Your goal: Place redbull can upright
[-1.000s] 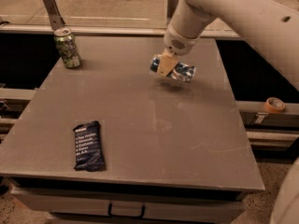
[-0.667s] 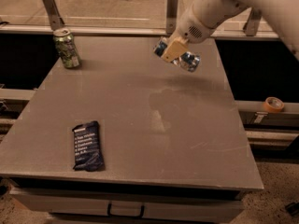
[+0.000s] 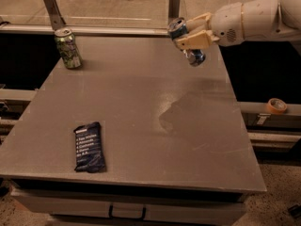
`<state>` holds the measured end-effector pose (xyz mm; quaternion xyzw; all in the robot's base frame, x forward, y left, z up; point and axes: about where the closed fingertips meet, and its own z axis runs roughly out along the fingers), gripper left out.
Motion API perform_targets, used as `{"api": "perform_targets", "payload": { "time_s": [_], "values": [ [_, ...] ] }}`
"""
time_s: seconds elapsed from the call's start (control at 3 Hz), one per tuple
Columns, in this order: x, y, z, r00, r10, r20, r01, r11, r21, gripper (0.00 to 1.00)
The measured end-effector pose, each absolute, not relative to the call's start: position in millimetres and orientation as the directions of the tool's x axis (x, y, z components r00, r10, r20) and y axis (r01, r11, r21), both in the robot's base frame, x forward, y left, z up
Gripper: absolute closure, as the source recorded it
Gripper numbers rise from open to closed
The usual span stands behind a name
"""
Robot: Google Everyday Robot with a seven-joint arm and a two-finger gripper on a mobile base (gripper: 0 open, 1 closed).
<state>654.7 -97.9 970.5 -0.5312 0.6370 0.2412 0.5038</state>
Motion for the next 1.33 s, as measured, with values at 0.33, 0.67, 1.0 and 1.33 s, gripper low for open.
{"api": "perform_targets", "payload": {
  "time_s": [0.33, 0.67, 1.0, 1.33],
  "values": [
    [642, -97, 968, 0.123, -0.256, -0.959, -0.932, 0.302, -0.2, 1.0],
    [629, -91, 958, 0.17, -0.113, -0.979, -0.945, 0.264, -0.195, 1.0],
    [620, -85, 942, 0.208, -0.039, -0.977, -0.953, 0.219, -0.212, 1.0],
    [618, -83, 927, 0.208, 0.005, -0.978, -0.964, 0.173, -0.204, 0.82]
  ]
}}
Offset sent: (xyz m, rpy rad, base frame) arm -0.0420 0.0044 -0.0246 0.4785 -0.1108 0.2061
